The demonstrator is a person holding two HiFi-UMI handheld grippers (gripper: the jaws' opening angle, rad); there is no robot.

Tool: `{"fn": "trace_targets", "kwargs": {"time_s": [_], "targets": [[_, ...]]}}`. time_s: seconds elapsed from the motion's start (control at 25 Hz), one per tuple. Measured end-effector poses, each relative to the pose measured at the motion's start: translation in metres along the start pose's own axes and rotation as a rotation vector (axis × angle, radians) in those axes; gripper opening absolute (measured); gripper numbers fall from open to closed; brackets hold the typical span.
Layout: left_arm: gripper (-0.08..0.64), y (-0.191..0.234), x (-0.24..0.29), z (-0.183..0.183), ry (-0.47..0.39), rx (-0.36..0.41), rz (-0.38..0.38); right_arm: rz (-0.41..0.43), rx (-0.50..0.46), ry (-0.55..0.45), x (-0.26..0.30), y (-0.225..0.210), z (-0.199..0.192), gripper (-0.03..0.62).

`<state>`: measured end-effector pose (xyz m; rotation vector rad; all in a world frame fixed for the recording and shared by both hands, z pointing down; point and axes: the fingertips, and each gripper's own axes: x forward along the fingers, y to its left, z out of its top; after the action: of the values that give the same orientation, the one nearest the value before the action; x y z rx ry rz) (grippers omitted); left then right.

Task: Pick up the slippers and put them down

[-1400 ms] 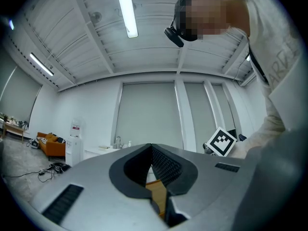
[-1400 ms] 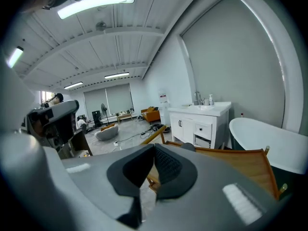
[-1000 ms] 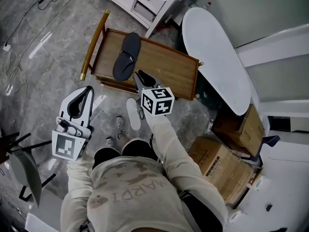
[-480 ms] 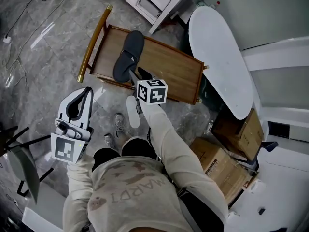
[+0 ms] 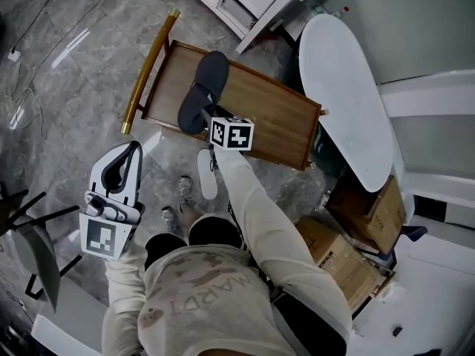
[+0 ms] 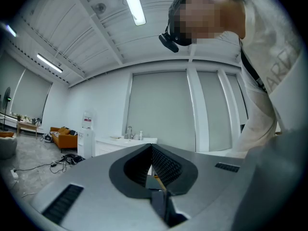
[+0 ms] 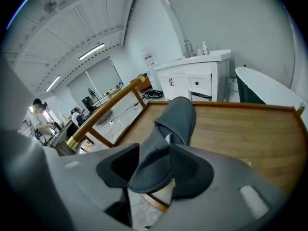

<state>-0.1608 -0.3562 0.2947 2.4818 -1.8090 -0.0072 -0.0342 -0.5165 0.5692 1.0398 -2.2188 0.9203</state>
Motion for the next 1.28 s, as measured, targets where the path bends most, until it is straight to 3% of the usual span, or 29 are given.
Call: {"fn": "trace_targets", "kwargs": {"time_s": [0.28,0.48,0.68,0.76,1.28], "targets": [[0.003,0.012,0.001,-0.011,0.030,-0.008,0.038,-0.032,0.044,0.027,0.032,-0.010,-0.005,0.227],[0.003,0.014,0.002,-0.018,0.049,-0.011,0.051,-0.079,0.014,0.097,0.048,-0.019,-0.016,0.224],[0.003,0.018,-0.002,-0.020,0.059,-0.012,0.062,-0.074,-0.041,0.103,0.051,-0.016,-0.017,0.133],[0.003,0.018,-0.004,-0.020,0.057,-0.010,0.062,-0.057,-0.039,0.089,0.052,-0.012,-0.019,0.029],[0.003,0.001,-0.013,-0.009,0.042,0.003,0.025,0.002,-0.099,-0.029,0.009,0.010,-0.017,0.018]]}}
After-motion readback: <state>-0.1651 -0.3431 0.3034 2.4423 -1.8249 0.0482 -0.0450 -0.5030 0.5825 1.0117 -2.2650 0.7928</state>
